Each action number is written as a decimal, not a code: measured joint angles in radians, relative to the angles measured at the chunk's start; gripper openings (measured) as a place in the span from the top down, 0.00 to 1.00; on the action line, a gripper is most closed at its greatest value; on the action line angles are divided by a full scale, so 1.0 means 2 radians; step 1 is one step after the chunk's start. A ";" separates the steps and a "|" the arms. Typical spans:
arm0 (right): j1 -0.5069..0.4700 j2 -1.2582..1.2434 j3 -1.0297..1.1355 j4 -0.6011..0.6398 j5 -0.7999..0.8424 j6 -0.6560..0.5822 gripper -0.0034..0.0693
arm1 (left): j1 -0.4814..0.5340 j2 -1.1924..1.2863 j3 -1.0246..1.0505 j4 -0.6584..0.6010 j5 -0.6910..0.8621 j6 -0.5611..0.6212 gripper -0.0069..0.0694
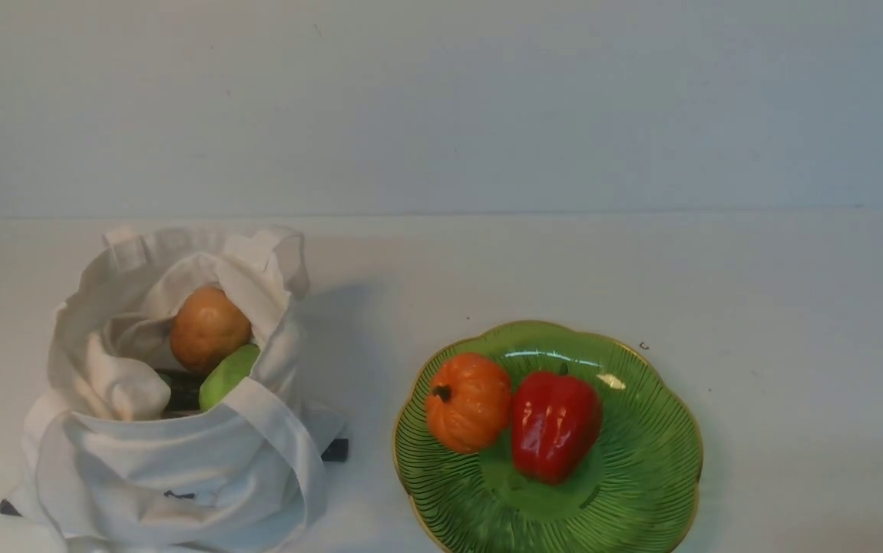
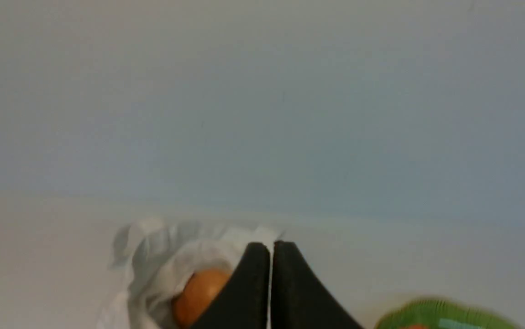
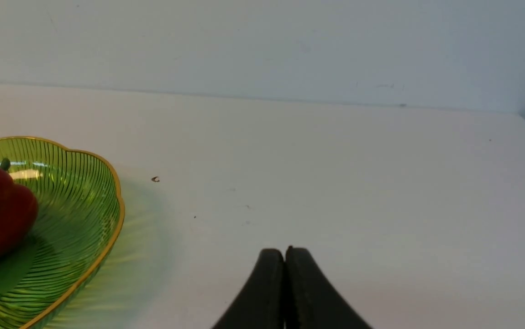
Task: Take vegetables from cloth bag on white table place on plate.
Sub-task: 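Reach into the cloth bag and grasp the potato inside with the left gripper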
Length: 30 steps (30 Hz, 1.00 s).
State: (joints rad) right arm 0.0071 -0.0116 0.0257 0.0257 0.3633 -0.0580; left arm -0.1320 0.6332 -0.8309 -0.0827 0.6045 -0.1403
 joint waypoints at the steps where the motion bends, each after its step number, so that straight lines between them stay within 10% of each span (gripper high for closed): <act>1: 0.000 0.000 0.000 0.000 0.000 0.000 0.97 | 0.000 0.054 -0.037 0.001 0.057 0.032 0.92; 16: 0.000 0.000 0.000 0.000 0.000 0.000 0.97 | 0.000 0.398 -0.180 0.002 0.150 0.207 0.82; 30: 0.000 0.000 0.000 0.000 0.000 0.000 0.97 | 0.000 0.532 -0.188 -0.004 0.056 0.236 0.19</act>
State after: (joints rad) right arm 0.0071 -0.0116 0.0257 0.0257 0.3633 -0.0580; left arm -0.1320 1.6973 -1.2073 -0.0901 0.7161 0.3314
